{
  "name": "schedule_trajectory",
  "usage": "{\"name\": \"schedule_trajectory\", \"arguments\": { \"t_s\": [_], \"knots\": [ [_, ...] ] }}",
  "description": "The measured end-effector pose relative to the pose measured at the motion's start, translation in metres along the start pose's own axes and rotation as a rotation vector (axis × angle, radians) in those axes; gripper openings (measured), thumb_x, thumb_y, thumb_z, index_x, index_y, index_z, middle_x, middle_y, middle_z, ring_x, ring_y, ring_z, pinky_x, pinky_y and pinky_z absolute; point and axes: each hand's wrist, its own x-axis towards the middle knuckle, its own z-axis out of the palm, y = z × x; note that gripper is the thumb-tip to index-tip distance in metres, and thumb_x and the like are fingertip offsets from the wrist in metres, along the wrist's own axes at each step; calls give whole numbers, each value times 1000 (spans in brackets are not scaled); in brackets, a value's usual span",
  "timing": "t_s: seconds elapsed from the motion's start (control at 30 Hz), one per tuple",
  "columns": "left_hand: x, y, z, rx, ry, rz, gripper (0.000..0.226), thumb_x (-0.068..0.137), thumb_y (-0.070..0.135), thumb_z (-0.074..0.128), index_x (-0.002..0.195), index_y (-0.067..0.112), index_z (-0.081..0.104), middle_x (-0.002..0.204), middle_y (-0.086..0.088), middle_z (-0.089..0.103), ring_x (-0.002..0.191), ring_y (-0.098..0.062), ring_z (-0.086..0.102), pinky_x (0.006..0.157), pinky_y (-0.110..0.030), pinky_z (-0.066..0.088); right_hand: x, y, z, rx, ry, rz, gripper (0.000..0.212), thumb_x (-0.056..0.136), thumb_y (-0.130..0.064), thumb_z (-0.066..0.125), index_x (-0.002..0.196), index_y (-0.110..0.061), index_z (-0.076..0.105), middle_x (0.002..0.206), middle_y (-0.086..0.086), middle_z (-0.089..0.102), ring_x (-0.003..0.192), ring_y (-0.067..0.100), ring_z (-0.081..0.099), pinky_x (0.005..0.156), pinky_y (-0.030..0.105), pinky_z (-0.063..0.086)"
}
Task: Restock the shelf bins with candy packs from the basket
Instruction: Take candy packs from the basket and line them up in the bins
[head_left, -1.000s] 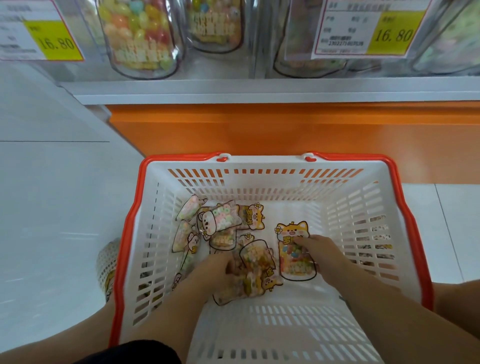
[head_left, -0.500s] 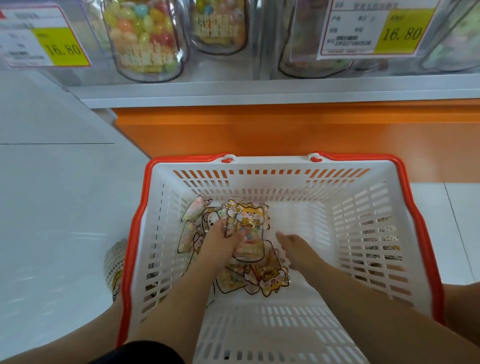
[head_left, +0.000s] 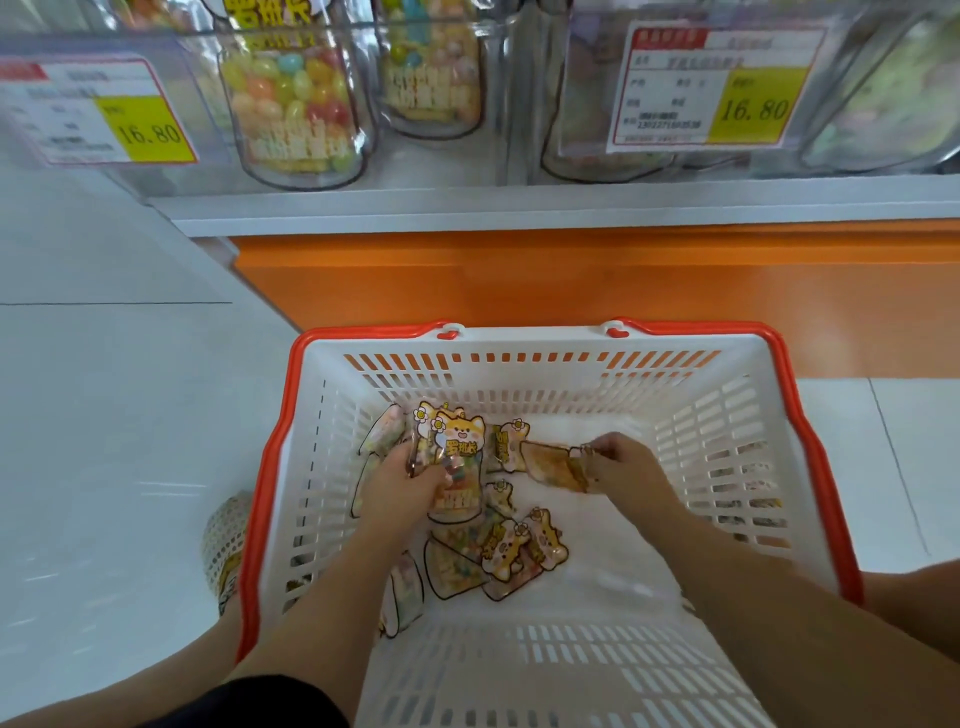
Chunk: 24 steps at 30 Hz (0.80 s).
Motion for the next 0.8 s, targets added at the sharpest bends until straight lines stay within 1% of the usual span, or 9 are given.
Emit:
{"name": "schedule_trajectory", "arguments": {
  "t_s": [0.13, 0.23, 0.33, 0.4, 0.5, 0.57, 0.67, 0.73, 0.8],
  "knots": [
    [-19, 24, -5, -127, -96, 64, 43, 88, 14, 70, 90, 57, 67, 104, 8, 77, 99, -16, 73, 88, -40, 57, -12, -54, -38, -59, 74, -294, 9, 99, -20, 55, 106, -19, 61, 81, 7, 63, 75, 27, 61, 63, 34, 48],
    [-40, 46, -14, -149, -140, 100, 29, 92, 12, 65, 105, 38, 68, 105, 7, 76, 99, -12, 72, 76, -25, 51, -41, -93, -55, -198, -66, -447, 16, 99, -26, 57, 113, -22, 63, 88, 3, 67, 80, 22, 63, 71, 36, 54],
    [-62, 69, -23, -166, -225, 116, 20, 95, 15, 64, 113, 23, 69, 104, 3, 77, 96, -11, 73, 78, -23, 53, -75, -133, -58, -445, -223, -600, 17, 96, -30, 60, 108, -22, 70, 102, -6, 69, 91, 14, 64, 80, 32, 56],
    [-77, 86, -28, -200, -255, 118, 14, 96, 17, 64, 109, 17, 69, 103, -1, 77, 98, -16, 72, 87, -29, 54, -93, -153, -59, -465, -206, -673, 17, 96, -30, 61, 106, -20, 71, 97, -6, 68, 87, 13, 63, 77, 32, 53],
    [-101, 110, -35, -337, -367, 146, 10, 96, 17, 64, 105, 11, 67, 93, -7, 77, 84, -16, 73, 76, -29, 52, -108, -172, -68, -428, -77, -738, 17, 93, -32, 66, 98, -17, 71, 90, -5, 67, 85, 14, 60, 68, 25, 43],
    [-116, 126, -41, -424, -413, 180, 33, 87, 30, 73, 110, 7, 67, 89, -8, 74, 78, -17, 71, 73, -29, 57, -116, -186, -73, -423, -34, -772, 27, 91, -35, 69, 87, -8, 68, 85, 5, 67, 82, 18, 58, 65, 29, 38],
    [-137, 148, -55, -253, -410, 346, 59, 71, 54, 86, 117, 22, 66, 103, 0, 75, 100, -21, 70, 98, -37, 51, -137, -213, -77, -388, 19, -824, 26, 86, -37, 74, 86, -12, 70, 86, 1, 67, 82, 14, 59, 66, 23, 42],
    [-147, 164, -69, -227, -352, 435, 51, 71, 43, 86, 116, 31, 63, 111, 7, 75, 112, -16, 68, 107, -42, 48, -155, -234, -79, -283, 81, -887, 21, 82, -35, 79, 88, -17, 69, 88, -7, 63, 81, 6, 57, 63, 10, 38],
    [-157, 184, -86, -251, -313, 513, 44, 84, 20, 81, 123, 20, 60, 113, -3, 75, 111, -23, 69, 104, -44, 51, -175, -257, -85, -118, 141, -918, 33, 77, -36, 83, 102, -26, 63, 97, -14, 57, 83, -2, 54, 66, 8, 37]
  ]
}}
